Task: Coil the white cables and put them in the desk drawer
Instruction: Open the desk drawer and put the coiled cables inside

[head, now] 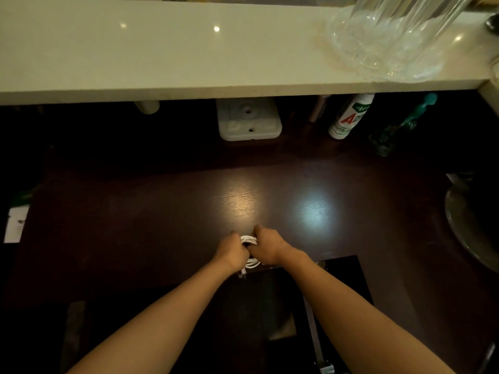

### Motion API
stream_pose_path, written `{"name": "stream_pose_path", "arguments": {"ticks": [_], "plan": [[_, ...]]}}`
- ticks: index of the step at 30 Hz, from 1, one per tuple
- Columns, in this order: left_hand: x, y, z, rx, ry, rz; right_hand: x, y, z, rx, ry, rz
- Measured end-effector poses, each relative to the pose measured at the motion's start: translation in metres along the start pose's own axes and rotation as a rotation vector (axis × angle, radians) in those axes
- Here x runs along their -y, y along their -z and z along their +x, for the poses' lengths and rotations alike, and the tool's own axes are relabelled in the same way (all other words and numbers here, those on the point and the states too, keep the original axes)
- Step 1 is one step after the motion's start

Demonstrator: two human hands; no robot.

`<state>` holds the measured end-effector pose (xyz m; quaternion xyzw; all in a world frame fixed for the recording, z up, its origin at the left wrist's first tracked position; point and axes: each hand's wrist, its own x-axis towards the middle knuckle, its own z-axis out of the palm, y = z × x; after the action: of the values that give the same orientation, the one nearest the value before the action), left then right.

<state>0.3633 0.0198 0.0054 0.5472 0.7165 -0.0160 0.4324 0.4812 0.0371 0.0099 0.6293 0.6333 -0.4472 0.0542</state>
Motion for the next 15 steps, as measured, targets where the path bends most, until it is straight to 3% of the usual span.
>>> {"name": "stream_pose_path", "arguments": {"ticks": [2, 5, 8, 10, 13, 15], "plan": [[0.010, 0.003, -0.004, 0.124, -0.045, -0.092, 0.000, -0.003, -0.008, 0.033, -0.006, 0.030], [0.024, 0.005, -0.018, 0.318, -0.113, -0.165, 0.006, -0.006, -0.025, 0.252, -0.017, -0.080], [0.039, 0.001, -0.034, 0.465, -0.067, -0.148, 0.015, -0.018, -0.044, 0.366, -0.055, -0.118], [0.046, -0.001, -0.048, 0.381, -0.003, -0.084, 0.015, -0.036, -0.052, 0.330, -0.084, -0.045], [0.060, -0.010, -0.062, 0.140, 0.097, -0.094, 0.011, -0.075, -0.060, 0.128, -0.199, 0.432], [0.069, -0.021, -0.069, 0.121, 0.218, -0.239, 0.015, -0.104, -0.063, -0.031, -0.327, 0.670]]}}
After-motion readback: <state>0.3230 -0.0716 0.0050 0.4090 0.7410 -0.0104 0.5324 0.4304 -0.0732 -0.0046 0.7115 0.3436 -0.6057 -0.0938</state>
